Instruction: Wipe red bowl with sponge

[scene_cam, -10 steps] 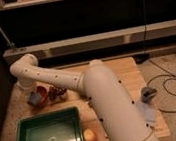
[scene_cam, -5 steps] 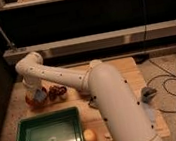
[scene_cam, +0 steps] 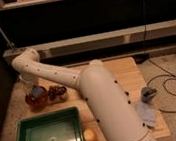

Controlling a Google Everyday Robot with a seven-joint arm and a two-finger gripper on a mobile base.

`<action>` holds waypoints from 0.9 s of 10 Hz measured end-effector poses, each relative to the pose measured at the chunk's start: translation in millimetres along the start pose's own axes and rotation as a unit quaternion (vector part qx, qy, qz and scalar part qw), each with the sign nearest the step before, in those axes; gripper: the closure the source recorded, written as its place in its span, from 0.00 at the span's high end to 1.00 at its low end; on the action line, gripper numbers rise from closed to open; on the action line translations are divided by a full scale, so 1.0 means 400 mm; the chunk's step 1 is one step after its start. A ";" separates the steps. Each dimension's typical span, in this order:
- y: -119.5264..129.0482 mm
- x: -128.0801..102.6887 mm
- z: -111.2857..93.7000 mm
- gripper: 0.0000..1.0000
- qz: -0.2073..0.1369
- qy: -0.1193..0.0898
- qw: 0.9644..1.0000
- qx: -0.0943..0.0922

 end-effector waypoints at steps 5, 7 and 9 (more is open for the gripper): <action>-0.068 0.049 0.010 0.00 -0.016 0.014 0.999 0.024; -0.086 0.041 0.006 0.00 -0.019 0.014 0.999 0.037; -0.090 0.024 0.000 0.00 -0.012 0.014 0.998 0.058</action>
